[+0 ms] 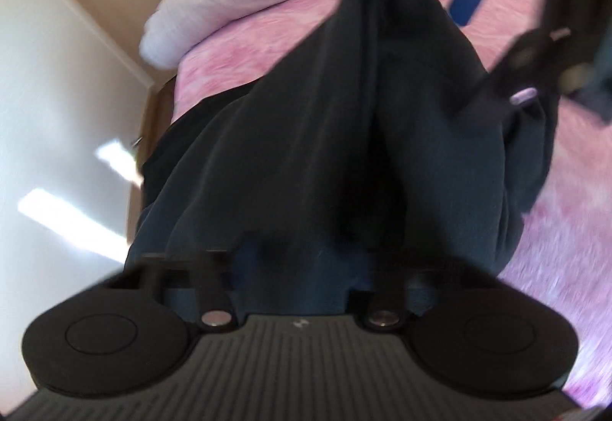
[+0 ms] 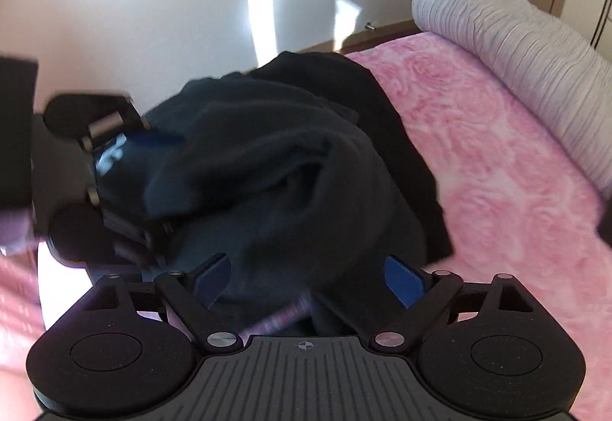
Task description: Fold clothes
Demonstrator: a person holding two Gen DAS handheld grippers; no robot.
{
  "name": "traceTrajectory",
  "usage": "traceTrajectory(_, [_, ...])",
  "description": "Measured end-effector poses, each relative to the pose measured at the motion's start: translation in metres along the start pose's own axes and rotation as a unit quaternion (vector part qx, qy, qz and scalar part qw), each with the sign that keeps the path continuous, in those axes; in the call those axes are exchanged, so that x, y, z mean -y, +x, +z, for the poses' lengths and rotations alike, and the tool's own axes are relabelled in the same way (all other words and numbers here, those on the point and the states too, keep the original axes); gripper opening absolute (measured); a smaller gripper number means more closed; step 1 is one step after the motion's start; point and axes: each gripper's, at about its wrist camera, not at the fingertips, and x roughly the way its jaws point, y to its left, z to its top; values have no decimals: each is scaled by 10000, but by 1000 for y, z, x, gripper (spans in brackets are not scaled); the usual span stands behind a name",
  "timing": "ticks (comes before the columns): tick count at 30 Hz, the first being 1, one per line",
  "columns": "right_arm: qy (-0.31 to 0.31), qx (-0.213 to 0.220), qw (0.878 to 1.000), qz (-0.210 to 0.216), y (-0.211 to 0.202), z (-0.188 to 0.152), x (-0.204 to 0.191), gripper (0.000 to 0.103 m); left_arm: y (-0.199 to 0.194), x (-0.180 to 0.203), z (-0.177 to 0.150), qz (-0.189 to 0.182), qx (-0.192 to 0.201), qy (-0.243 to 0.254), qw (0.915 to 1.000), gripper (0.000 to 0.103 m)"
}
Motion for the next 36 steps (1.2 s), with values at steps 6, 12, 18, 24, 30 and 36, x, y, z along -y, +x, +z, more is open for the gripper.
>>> traceTrajectory(6, [187,-323,9993,-36,41,8,-1,87,-19,-44,-2,153,395,-376,9984,5])
traceTrajectory(12, [42,3,9995,-325,-3,19,14,8,-59,-87,27,547,810,-689,9928,4])
traceTrajectory(18, [-347,821,9932,-743,-138,17,57,7,-151,-68,86,578,1815,-503,9804,4])
traceTrajectory(24, [-486,1374,9827,-1146,-295,-55,70,7,-259,18,143,337,2573,-231,9655,4])
traceTrajectory(30, [-16,1417,9807,-1348,-421,-184,73,7,-335,143,173,-404,2763,-197,9600,4])
traceTrajectory(36, [644,1174,9661,-2209,-521,-295,67,7,-366,232,203,-1890,2845,233,9396,4])
